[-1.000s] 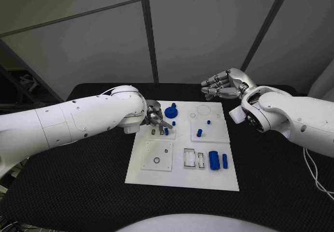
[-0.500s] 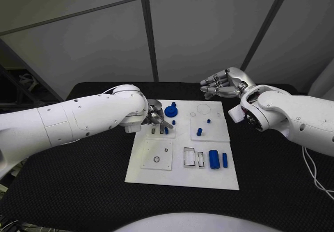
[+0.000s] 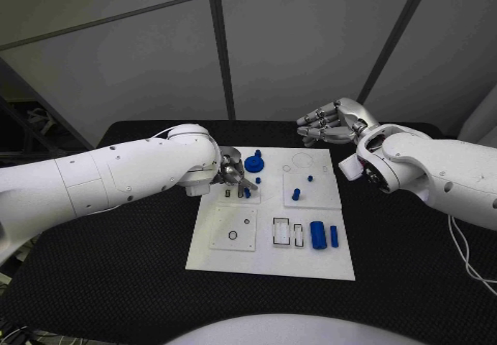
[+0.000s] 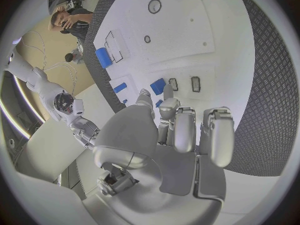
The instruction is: Assemble the parts on the task board
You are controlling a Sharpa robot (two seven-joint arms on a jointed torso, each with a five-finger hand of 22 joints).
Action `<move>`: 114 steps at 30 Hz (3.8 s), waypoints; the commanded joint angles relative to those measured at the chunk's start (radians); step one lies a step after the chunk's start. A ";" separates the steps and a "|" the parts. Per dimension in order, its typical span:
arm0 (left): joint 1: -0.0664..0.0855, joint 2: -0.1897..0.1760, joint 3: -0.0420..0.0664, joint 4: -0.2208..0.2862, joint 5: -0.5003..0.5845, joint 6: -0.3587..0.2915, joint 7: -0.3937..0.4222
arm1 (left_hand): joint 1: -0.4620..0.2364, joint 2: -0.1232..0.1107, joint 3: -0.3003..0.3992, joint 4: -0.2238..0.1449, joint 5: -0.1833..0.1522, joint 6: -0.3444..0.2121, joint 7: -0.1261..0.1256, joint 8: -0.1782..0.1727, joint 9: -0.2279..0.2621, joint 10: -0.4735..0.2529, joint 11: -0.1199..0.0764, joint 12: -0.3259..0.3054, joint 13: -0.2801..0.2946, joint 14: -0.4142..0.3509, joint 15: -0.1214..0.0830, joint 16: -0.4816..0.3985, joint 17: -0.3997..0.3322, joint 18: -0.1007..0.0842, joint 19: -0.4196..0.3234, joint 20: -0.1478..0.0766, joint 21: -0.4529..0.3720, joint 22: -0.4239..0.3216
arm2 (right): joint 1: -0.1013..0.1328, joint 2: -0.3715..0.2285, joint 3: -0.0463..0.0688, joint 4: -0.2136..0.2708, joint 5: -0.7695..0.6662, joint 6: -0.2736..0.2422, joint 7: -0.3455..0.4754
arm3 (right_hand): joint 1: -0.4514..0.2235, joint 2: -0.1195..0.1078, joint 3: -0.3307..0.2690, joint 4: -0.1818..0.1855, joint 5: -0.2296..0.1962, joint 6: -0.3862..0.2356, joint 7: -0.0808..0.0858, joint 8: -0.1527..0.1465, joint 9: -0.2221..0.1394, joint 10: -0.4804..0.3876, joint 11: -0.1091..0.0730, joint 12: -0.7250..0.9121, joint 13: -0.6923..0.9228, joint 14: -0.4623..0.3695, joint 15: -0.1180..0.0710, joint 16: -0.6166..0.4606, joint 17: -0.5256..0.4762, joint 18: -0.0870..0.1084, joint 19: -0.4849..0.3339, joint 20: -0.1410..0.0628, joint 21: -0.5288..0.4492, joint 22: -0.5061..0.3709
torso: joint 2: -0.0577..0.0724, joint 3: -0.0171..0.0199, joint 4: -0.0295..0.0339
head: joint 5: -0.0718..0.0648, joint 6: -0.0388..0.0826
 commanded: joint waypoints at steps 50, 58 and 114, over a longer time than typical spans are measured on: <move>0.002 -0.017 0.000 0.014 0.048 -0.022 0.001 | -0.037 -0.162 0.825 -0.217 0.222 -0.029 0.008 -0.028 0.107 0.003 -0.004 -0.045 -0.010 0.058 -0.008 -0.008 0.120 -0.040 0.063 -0.011 0.004 0.178 | 0.002 0.003 0.000 -0.008 -0.003 0.020 0.000 | -0.014 0.002 -0.008 -0.003 0.019 -0.012 0.002 -0.002 -0.001 -0.011 0.001 0.000 -0.007 -0.003 0.006 -0.004 -0.008 0.003 0.007 0.003 -0.017 -0.010 | 0.000 0.0002 0.0004 | 0.006 -0.010; 0.001 -0.033 0.000 0.032 0.072 -0.070 0.006 | -0.091 -0.178 0.910 -0.250 0.237 -0.027 0.003 -0.011 0.138 0.016 -0.006 -0.034 0.002 0.058 -0.011 -0.008 0.121 -0.040 0.064 -0.013 0.004 0.179 | 0.002 0.003 0.000 -0.010 -0.003 0.021 0.001 | -0.016 0.002 -0.009 -0.002 0.021 -0.012 0.003 -0.002 -0.001 -0.011 0.001 0.001 -0.008 -0.003 0.006 -0.004 -0.009 0.003 0.007 0.004 -0.019 -0.012 | -0.001 0.0005 0.0006 | 0.008 -0.012; -0.032 -0.093 -0.021 0.114 -0.058 -0.195 0.003 | -0.122 -0.228 0.932 -0.302 0.340 0.003 -0.014 0.023 0.185 0.076 -0.023 0.016 0.056 0.059 -0.025 -0.008 0.124 -0.042 0.069 -0.025 0.008 0.190 | 0.002 -0.002 0.000 -0.019 0.000 0.024 0.003 | -0.027 0.004 -0.013 0.004 0.025 -0.015 0.003 -0.001 -0.001 -0.012 0.002 0.001 -0.012 -0.004 0.008 -0.003 -0.013 0.003 0.011 0.006 -0.028 -0.019 | 0.001 0.0000 -0.0011 | 0.023 -0.022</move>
